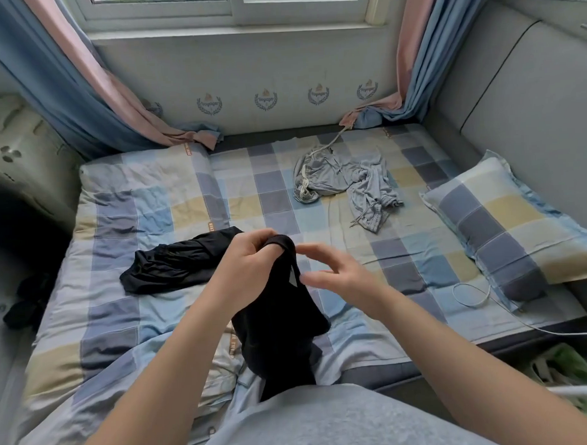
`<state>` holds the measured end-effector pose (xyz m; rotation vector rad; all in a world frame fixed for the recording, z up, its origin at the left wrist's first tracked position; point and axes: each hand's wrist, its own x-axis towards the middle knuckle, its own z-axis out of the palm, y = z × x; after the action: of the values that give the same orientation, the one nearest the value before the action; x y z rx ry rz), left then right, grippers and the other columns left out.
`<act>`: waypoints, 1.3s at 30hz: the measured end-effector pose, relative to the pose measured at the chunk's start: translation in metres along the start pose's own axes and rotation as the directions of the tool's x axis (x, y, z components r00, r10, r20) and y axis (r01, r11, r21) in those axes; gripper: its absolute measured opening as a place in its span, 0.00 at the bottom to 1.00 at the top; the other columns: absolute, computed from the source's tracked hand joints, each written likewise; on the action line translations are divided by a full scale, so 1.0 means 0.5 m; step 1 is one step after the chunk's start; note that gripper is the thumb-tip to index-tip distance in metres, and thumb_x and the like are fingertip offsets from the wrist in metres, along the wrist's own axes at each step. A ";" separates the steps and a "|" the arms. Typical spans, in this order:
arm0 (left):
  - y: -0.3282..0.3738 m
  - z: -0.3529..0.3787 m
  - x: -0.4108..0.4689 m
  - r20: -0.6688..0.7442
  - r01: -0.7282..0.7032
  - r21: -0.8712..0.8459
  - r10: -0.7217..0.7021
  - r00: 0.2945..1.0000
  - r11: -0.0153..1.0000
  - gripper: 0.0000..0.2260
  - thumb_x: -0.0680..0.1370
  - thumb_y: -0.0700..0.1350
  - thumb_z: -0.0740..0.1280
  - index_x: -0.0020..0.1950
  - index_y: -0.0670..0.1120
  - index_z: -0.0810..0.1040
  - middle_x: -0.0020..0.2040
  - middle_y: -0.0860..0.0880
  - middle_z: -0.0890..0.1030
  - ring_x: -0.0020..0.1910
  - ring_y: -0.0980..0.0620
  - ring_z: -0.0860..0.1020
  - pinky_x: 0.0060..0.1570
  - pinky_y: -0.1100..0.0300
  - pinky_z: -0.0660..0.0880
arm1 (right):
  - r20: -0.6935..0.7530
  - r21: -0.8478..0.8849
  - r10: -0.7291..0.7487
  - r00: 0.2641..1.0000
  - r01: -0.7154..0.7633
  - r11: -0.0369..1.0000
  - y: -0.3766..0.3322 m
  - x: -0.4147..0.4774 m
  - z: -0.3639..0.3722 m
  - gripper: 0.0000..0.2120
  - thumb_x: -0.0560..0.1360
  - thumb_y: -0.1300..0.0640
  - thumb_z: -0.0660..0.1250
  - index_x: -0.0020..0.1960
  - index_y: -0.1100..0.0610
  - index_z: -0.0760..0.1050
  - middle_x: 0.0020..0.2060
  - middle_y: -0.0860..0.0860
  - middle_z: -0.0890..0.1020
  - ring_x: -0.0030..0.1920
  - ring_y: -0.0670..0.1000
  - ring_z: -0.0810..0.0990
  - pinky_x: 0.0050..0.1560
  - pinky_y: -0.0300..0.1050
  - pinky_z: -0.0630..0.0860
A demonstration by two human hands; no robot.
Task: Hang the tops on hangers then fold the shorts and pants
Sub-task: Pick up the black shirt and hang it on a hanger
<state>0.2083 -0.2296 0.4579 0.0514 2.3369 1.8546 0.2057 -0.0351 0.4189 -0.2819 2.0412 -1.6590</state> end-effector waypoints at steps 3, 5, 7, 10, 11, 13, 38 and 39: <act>0.016 0.004 0.004 0.017 -0.040 0.039 0.039 0.999 0.998 0.11 0.71 0.45 0.60 0.40 0.38 0.78 0.34 0.42 0.76 0.35 0.51 0.73 0.38 0.56 0.67 | -0.109 -0.256 -0.016 0.994 -0.012 0.966 0.022 0.014 0.041 0.08 0.76 0.57 0.68 0.54 0.53 0.81 0.49 0.48 0.85 0.52 0.45 0.81 0.53 0.37 0.75; 0.019 0.011 0.009 0.032 -0.032 0.033 0.031 0.999 0.999 0.12 0.71 0.45 0.61 0.41 0.37 0.77 0.35 0.43 0.75 0.36 0.50 0.72 0.39 0.55 0.67 | -0.271 -0.384 -0.027 0.962 -0.083 0.919 0.058 0.013 0.049 0.05 0.77 0.60 0.64 0.47 0.59 0.78 0.40 0.56 0.83 0.45 0.58 0.80 0.48 0.54 0.77; 0.019 0.021 0.016 0.068 -0.016 0.049 0.013 0.998 0.999 0.11 0.72 0.46 0.61 0.41 0.39 0.77 0.34 0.45 0.74 0.35 0.49 0.72 0.39 0.53 0.66 | -0.366 -0.388 0.066 0.928 -0.217 0.896 0.103 -0.004 0.033 0.06 0.77 0.62 0.61 0.42 0.60 0.74 0.36 0.59 0.80 0.41 0.62 0.77 0.39 0.54 0.73; 0.016 0.039 0.032 0.134 0.012 0.089 -0.024 0.991 0.996 0.10 0.73 0.48 0.62 0.40 0.43 0.78 0.34 0.45 0.74 0.34 0.48 0.72 0.38 0.52 0.66 | -0.497 -0.351 0.231 0.837 -0.437 0.828 0.179 -0.068 -0.017 0.08 0.76 0.62 0.60 0.38 0.59 0.72 0.34 0.56 0.78 0.38 0.60 0.75 0.35 0.50 0.68; 0.013 0.046 0.039 0.152 0.015 0.118 -0.033 0.988 0.993 0.10 0.73 0.48 0.62 0.40 0.44 0.79 0.33 0.45 0.74 0.34 0.48 0.73 0.38 0.52 0.66 | -0.541 -0.324 0.264 0.799 -0.487 0.811 0.200 -0.100 -0.038 0.09 0.76 0.63 0.59 0.38 0.58 0.72 0.34 0.55 0.78 0.37 0.58 0.75 0.34 0.50 0.68; 0.005 0.068 0.055 0.192 0.015 0.204 -0.055 0.980 0.979 0.08 0.75 0.47 0.63 0.41 0.46 0.80 0.33 0.47 0.76 0.34 0.49 0.75 0.37 0.53 0.68 | -0.614 -0.235 0.295 0.733 -0.526 0.817 0.229 -0.175 -0.079 0.14 0.77 0.64 0.60 0.34 0.52 0.71 0.30 0.50 0.76 0.33 0.52 0.73 0.32 0.46 0.66; 0.002 0.941 -0.596 0.953 -0.436 0.280 -0.192 0.235 0.856 0.15 0.84 0.50 0.62 0.42 0.45 0.81 0.33 0.47 0.80 0.33 0.52 0.77 0.37 0.59 0.71 | -0.891 0.438 0.433 -0.136 -0.005 0.899 0.366 -1.413 0.172 0.18 0.75 0.46 0.65 0.46 0.62 0.79 0.39 0.57 0.81 0.41 0.51 0.79 0.45 0.46 0.73; 0.016 0.975 -0.637 0.966 -0.429 0.244 -0.178 0.189 0.870 0.15 0.84 0.49 0.62 0.44 0.44 0.82 0.35 0.45 0.81 0.35 0.51 0.77 0.38 0.58 0.72 | -0.881 0.437 0.431 -0.193 0.010 0.899 0.364 -1.457 0.189 0.16 0.75 0.46 0.65 0.46 0.60 0.80 0.39 0.55 0.82 0.41 0.49 0.80 0.44 0.44 0.74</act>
<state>0.5925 0.2032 0.3911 1.1870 1.6244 0.6360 0.9035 0.2574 0.4072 2.1789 2.2507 -2.0376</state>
